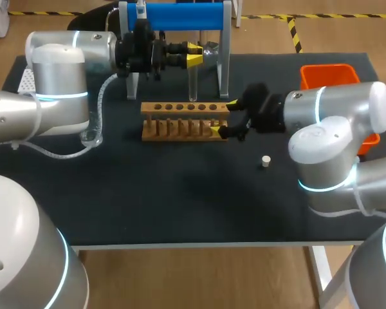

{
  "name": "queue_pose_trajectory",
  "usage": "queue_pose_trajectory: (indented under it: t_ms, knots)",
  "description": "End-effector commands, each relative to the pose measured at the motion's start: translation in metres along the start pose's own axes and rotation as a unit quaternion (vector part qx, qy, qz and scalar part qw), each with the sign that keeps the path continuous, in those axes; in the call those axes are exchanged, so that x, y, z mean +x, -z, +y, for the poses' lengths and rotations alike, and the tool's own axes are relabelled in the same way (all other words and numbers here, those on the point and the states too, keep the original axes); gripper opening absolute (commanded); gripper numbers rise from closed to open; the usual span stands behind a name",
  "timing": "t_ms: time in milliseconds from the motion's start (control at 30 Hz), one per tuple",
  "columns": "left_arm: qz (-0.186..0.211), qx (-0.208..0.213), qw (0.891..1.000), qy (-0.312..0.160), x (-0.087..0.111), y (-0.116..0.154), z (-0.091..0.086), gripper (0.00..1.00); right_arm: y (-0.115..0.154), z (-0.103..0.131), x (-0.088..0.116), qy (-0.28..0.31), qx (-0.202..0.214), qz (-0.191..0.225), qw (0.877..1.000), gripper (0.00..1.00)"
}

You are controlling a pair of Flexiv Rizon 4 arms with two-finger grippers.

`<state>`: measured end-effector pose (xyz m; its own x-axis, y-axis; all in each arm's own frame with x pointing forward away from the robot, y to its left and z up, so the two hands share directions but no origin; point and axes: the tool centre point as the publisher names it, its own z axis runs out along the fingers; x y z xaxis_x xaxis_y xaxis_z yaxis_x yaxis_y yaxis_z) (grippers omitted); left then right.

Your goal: Invert the test tube, pick up the pipette, mount the tip to pipette, aspirate from beaker and dispense into the tube, eject the tip, return the pipette, and cap with the stopper.

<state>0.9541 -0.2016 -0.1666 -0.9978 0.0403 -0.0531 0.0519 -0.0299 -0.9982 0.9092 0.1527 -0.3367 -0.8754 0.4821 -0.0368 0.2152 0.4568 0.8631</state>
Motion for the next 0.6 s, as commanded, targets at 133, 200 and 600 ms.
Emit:
queue_pose_trajectory:
  t_ms: [133,200,600]
  knots:
    - [0.002,-0.001,1.000,0.001,-0.002,0.000,0.000,0.00,-0.014,-0.003,-0.003,-0.002,-0.003,-0.019,1.000,1.00]
    - [0.002,-0.001,1.000,0.001,-0.002,0.000,0.000,0.00,-0.015,-0.004,-0.004,-0.001,-0.003,-0.024,1.000,1.00]
    - [0.002,-0.001,1.000,0.001,-0.002,0.000,0.000,0.00,-0.023,-0.008,-0.005,-0.013,0.000,-0.031,0.999,1.00]
